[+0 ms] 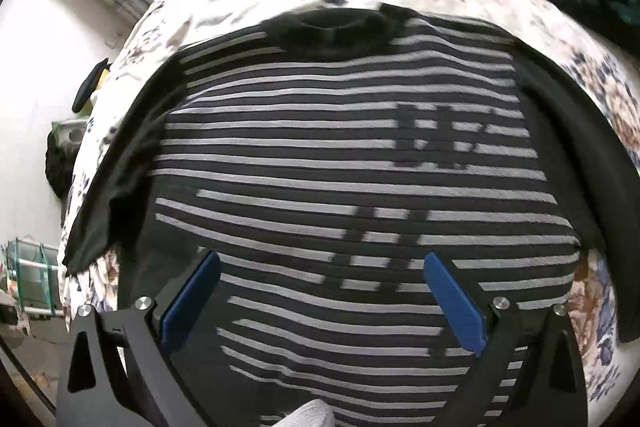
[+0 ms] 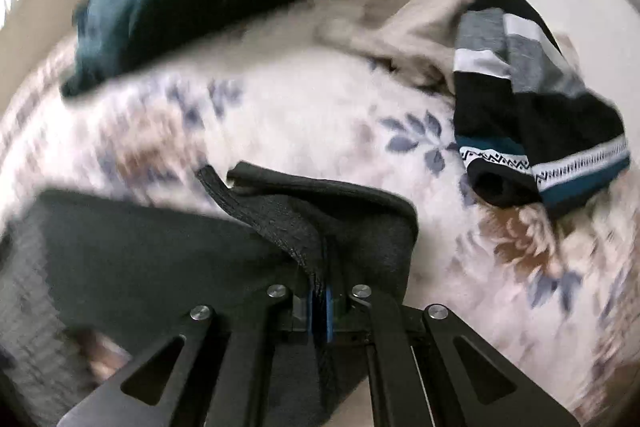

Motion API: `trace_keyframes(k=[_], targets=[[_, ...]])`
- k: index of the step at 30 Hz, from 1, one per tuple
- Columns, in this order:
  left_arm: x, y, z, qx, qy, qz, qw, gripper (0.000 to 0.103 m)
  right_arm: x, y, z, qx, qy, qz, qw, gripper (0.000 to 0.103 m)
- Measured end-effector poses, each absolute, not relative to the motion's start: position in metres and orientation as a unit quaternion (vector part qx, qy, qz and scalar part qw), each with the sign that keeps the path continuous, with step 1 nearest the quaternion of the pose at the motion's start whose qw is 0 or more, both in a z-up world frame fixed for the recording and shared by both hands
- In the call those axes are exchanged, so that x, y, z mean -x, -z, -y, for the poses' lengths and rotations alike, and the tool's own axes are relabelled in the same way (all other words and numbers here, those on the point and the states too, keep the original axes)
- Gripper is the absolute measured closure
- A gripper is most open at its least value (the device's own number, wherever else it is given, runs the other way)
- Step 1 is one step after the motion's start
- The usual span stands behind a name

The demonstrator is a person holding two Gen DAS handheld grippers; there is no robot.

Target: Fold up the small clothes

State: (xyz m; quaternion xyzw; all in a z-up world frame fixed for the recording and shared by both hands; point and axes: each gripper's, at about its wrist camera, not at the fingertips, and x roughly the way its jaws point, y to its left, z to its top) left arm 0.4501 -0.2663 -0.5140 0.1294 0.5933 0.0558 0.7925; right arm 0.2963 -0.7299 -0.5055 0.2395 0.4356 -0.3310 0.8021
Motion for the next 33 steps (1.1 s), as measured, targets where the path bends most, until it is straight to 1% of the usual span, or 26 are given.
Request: trace_keyframes(k=[3, 8, 12, 16, 20, 26, 30, 33], targets=[[-0.453, 0.503, 0.242, -0.11, -0.07, -0.59, 0.797, 0.0, -0.306, 0.476, 0.708, -0.249, 0.311, -0.408, 0.821, 0.099], [-0.458, 0.488, 0.186, -0.073, -0.105, -0.587, 0.8, 0.0, -0.34, 0.427, 0.644, -0.222, 0.255, -0.379, 0.861, 0.099], [-0.462, 0.481, 0.132, -0.05, -0.136, -0.582, 0.8, 0.0, -0.39, 0.399, 0.556, -0.198, 0.179, -0.377, 0.887, 0.099], [-0.464, 0.478, 0.064, -0.022, -0.174, -0.578, 0.797, 0.0, -0.437, 0.397, 0.454, -0.163, 0.099, -0.39, 0.901, 0.099], [-0.464, 0.481, 0.001, -0.002, -0.21, -0.575, 0.791, 0.0, -0.484, 0.418, 0.345, -0.135, 0.031, -0.418, 0.898, 0.099], [-0.456, 0.489, -0.081, 0.016, -0.258, -0.566, 0.783, 0.0, -0.534, 0.478, 0.187, -0.067, -0.057, -0.463, 0.882, 0.099], [-0.45, 0.497, -0.117, 0.024, -0.278, -0.566, 0.776, 0.0, -0.54, 0.512, 0.118, -0.03, -0.079, -0.48, 0.873, 0.099], [-0.446, 0.504, -0.134, 0.034, -0.286, -0.569, 0.77, 0.0, -0.546, 0.536, 0.088, -0.016, -0.074, -0.502, 0.862, 0.099]])
